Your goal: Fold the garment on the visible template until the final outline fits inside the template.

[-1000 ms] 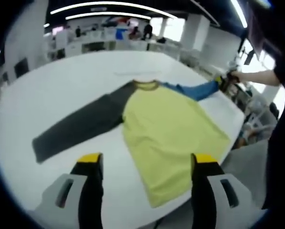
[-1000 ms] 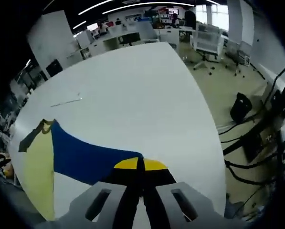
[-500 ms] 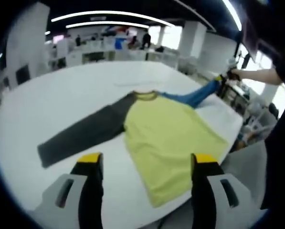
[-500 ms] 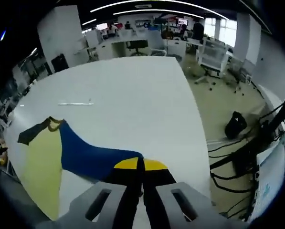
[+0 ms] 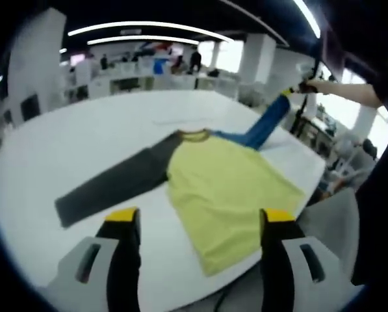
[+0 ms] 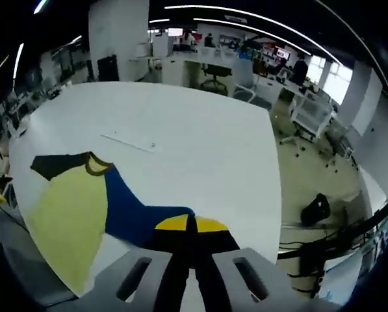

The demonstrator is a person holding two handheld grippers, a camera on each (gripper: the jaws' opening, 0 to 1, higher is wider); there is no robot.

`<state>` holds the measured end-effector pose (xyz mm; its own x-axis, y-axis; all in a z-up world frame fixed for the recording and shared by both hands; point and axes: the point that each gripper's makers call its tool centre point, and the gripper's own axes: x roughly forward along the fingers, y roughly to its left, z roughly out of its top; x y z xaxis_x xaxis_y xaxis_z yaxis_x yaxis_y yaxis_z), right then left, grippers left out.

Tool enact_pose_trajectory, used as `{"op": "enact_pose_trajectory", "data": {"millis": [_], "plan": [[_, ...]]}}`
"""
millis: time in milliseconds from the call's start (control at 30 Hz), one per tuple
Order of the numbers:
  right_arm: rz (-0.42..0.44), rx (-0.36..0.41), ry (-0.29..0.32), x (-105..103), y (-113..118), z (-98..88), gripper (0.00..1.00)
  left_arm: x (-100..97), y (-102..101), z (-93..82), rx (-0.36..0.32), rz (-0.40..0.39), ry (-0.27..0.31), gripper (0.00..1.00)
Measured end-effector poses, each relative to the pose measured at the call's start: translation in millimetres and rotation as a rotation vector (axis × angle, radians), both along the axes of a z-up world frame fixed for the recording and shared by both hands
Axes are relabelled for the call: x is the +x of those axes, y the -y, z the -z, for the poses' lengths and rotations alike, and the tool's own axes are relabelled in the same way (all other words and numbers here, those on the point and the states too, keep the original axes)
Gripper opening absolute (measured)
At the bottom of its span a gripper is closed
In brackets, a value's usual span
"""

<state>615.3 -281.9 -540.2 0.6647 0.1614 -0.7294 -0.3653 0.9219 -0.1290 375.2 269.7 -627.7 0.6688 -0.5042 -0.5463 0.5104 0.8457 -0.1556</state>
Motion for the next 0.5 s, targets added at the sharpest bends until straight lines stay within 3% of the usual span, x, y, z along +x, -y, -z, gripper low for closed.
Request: {"op": "enact_pose_trajectory", "data": {"millis": [167, 400, 500], "plan": [[-0.092, -0.004, -0.002, -1, -46, -19.6, 0.01, 0.7, 0, -0.7, 0.009, 0.034, 0.012, 0.71], [-0.189, 0.158, -0.051, -14, -130, -39.5, 0.01, 1.3, -5, -3.2, 0.004, 0.056, 0.028, 0.71], [-0.203, 0.195, -0.069, -15, -152, -42.2, 0.01, 0.7, -9, -2.9, 0.000, 0.057, 0.031, 0.71]]}}
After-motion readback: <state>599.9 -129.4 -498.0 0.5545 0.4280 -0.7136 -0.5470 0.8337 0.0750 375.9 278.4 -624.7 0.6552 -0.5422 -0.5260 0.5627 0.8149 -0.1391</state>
